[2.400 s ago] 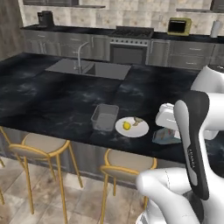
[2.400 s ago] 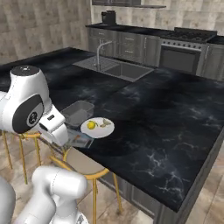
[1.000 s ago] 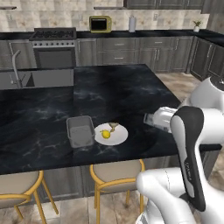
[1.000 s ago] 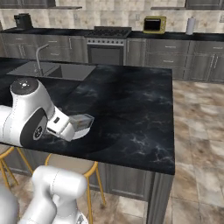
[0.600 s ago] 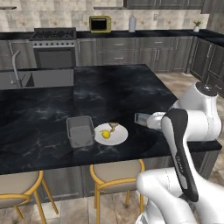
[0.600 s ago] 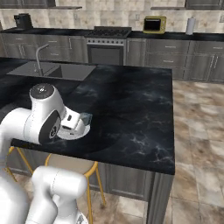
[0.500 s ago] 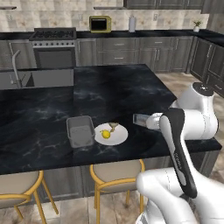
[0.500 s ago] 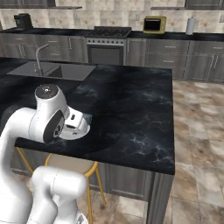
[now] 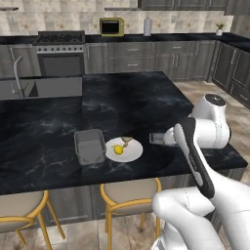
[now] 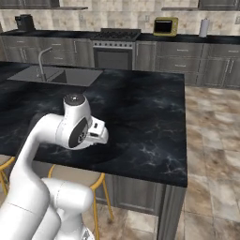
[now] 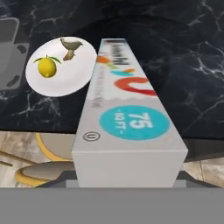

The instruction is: Retrieve the tupperware and aluminum foil from the cabinet and place them on the dining counter near the plate with mushroom and lemon to prepare for storing leftovers.

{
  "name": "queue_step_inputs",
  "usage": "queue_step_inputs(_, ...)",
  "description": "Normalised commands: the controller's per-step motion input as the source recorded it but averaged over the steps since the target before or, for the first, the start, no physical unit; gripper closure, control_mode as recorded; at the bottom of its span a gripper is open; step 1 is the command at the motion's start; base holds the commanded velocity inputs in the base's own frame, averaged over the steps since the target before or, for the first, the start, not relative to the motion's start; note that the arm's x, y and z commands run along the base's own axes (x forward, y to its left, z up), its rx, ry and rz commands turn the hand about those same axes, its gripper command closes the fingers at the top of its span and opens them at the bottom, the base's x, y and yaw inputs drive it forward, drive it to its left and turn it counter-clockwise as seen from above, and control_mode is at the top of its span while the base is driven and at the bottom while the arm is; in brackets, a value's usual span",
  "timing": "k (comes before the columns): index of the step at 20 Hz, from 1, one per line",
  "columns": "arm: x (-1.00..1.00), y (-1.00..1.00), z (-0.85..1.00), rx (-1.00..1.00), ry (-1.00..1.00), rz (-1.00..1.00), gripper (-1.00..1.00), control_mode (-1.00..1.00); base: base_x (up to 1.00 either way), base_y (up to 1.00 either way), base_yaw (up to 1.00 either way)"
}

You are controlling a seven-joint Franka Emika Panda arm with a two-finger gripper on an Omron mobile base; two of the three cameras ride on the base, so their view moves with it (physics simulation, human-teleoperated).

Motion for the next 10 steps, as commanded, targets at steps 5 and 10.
queue_step_inputs(5, 0.62, -0.08, -0.61, 0.00, 0.00, 0.02, 1.00, -1.00, 0.00, 0.00, 0.00)
queue_step_inputs(10, 0.67, 0.00, -0.63, 0.00, 0.00, 0.10, 1.00, -1.00, 0.00, 0.00, 0.00)
